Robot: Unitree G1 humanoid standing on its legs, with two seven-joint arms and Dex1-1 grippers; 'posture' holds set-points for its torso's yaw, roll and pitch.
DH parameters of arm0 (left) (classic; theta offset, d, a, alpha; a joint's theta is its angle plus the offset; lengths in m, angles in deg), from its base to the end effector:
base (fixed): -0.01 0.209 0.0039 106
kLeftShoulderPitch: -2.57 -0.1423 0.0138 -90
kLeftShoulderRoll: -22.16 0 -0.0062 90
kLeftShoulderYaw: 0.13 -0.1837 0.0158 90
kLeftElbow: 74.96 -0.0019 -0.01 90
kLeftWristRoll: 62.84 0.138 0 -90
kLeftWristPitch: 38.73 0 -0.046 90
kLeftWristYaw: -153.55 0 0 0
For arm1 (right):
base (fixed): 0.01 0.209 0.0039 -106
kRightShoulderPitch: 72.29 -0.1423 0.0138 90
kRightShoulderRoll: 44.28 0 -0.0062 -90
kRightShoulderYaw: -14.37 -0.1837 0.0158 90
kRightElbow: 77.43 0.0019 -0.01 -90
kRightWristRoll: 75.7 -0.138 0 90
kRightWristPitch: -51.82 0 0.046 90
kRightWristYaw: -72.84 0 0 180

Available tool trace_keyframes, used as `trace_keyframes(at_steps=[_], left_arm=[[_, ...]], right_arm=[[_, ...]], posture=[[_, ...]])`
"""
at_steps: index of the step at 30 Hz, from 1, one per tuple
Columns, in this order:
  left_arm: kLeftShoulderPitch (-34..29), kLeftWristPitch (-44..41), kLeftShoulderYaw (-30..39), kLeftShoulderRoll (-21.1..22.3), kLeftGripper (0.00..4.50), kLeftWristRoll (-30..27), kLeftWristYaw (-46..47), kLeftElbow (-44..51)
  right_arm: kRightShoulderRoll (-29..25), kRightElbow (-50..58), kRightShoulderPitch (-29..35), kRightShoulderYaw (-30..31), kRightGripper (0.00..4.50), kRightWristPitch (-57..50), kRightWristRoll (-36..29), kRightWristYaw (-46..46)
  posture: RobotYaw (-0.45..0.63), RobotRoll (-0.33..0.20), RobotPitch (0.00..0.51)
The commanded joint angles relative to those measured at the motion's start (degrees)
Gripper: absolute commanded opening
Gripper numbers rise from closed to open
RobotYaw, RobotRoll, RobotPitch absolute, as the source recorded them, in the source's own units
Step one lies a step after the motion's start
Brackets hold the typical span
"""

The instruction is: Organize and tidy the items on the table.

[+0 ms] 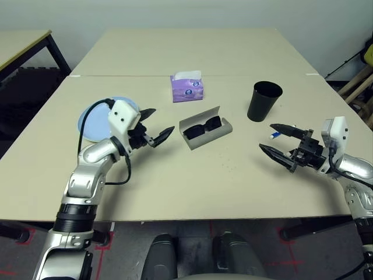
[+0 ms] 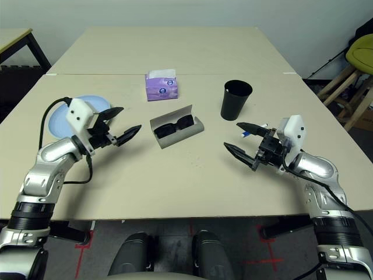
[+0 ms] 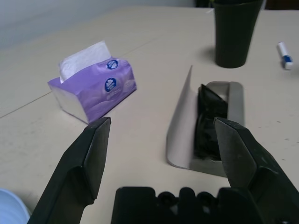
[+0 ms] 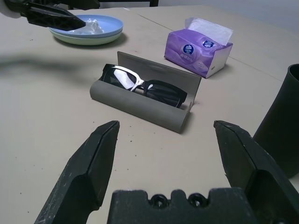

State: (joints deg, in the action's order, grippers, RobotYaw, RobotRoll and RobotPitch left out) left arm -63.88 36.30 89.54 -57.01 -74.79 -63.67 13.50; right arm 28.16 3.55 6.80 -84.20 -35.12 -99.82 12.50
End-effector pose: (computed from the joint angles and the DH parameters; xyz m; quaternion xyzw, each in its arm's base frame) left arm 0.2727 0.2126 0.1429 0.1422 -0.0155 -0.3271 0.9341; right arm 0.2342 -0.2830 0.1116 -0.1033 -0.0399 0.4272 0.8974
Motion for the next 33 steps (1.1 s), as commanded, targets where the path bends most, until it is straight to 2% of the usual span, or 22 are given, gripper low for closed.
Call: trace_keyframes(at_steps=[1, 10, 20, 33], left_arm=[[2.3, -1.1, -2.4, -1.2, 3.51, 3.4, 2.3, -3.9], [6.9, 0.8, -3.4, -3.1, 0.02, 6.5, 3.8, -11.2], [8.9, 4.7, -4.3, -4.5, 0.02, 9.8, 5.8, -16.5], [7.3, 6.2, -7.3, -6.9, 0.02, 12.9, 6.6, -16.0]], right_arm=[[-1.0, 0.9, 0.7, -0.9, 4.5, -0.6, -0.2, 0.3], [-1.5, 2.5, 1.7, -1.7, 4.5, -1.5, -0.5, 0.7], [-1.6, 3.7, 2.5, -1.6, 4.5, -2.0, -0.6, 0.9], [-1.6, 4.1, 2.6, -1.5, 4.5, -2.6, -0.7, 0.9]], posture=[[0.0, 0.0, 0.07], [-0.02, 0.0, 0.073], [-0.03, 0.0, 0.068], [-0.03, 0.0, 0.066]])
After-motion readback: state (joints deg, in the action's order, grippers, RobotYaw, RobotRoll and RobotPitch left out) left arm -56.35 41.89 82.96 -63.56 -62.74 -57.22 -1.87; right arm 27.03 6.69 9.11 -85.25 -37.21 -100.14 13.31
